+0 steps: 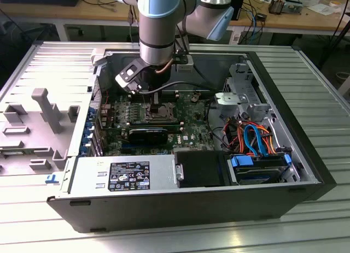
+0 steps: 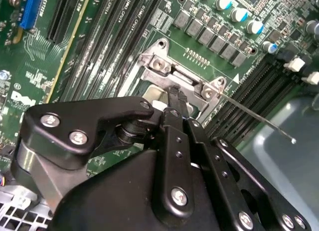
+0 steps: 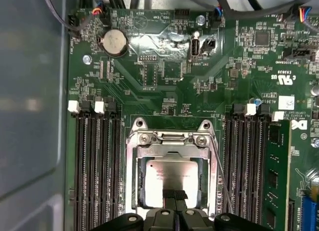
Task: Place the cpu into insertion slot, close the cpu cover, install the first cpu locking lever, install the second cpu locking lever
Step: 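Close the cpu cover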
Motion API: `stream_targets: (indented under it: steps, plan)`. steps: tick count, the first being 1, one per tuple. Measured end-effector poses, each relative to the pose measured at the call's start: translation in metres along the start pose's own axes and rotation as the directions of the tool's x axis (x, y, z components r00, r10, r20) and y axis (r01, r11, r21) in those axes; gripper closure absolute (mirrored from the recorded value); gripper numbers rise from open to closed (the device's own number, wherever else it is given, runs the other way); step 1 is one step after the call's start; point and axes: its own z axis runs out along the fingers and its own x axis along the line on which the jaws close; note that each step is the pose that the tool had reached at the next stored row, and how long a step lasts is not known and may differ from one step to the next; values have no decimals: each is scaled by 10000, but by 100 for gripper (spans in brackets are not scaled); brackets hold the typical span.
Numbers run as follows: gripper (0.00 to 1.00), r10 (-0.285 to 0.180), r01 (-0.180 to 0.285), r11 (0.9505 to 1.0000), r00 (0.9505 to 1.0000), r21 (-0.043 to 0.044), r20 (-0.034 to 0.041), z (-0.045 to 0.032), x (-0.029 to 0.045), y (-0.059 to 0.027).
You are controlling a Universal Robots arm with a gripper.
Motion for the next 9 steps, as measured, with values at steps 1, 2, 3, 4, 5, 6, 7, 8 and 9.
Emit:
stream_targets:
  steps: [1,2,3,4,5,6,7,8,9]
  plan:
    - [89,1,-1,10000,10000,0,0,7,-6,-2]
    - [89,3,-3,10000,10000,-5,-7,10,-8,-2]
    - [89,3,-3,10000,10000,-5,-7,8,-8,-1]
    - [89,2,-2,10000,10000,-10,-14,-1,-8,-1]
    - [89,0,0,10000,10000,-14,-19,-29,-7,0]
    - [89,1,-1,10000,10000,-7,-9,-53,-8,0]
    - [89,1,-1,10000,10000,-5,-8,-71,-9,-1]
    - [89,-1,1,10000,10000,-7,-10,-84,-9,3]
    - [89,-1,1,10000,10000,-5,-15,-100,-10,18]
